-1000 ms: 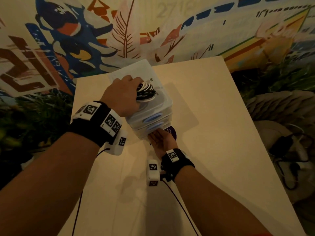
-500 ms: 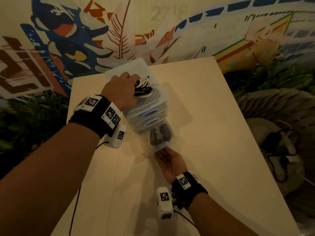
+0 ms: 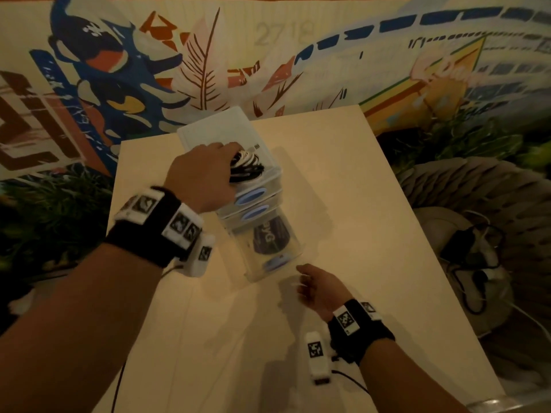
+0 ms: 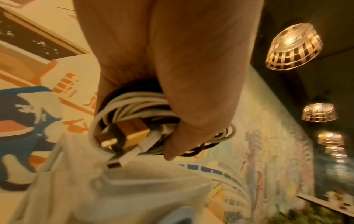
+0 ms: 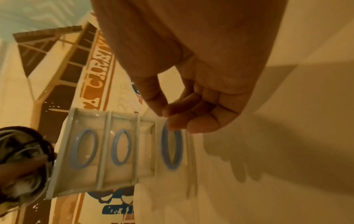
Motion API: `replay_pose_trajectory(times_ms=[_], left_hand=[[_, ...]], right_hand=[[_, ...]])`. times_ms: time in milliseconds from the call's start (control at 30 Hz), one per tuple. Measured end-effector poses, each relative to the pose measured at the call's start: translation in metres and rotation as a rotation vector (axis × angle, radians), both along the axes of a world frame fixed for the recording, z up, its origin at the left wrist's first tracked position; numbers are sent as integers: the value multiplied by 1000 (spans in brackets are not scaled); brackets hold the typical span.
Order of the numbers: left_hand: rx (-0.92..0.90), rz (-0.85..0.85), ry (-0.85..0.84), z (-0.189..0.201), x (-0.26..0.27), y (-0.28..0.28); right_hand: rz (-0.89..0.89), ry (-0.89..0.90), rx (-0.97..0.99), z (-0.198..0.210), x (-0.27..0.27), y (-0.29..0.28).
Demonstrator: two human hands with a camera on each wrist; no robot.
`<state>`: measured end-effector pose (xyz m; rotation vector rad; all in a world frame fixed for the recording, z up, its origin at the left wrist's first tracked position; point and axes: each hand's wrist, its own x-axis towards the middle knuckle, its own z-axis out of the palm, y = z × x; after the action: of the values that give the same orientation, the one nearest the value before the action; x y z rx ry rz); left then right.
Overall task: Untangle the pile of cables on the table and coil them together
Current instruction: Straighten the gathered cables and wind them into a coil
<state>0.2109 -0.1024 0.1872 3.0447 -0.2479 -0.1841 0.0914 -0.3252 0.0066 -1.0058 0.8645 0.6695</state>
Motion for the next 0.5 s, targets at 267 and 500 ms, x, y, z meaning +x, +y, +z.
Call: replay_pose_trajectory(times_ms=[267, 500], left_hand=[[-356, -178, 383, -64, -70, -34], [-722, -183, 629, -100, -72, -19]], right_hand=[[733, -1304, -645, 98, 26, -35], [1162, -1438, -641, 90, 45, -14]])
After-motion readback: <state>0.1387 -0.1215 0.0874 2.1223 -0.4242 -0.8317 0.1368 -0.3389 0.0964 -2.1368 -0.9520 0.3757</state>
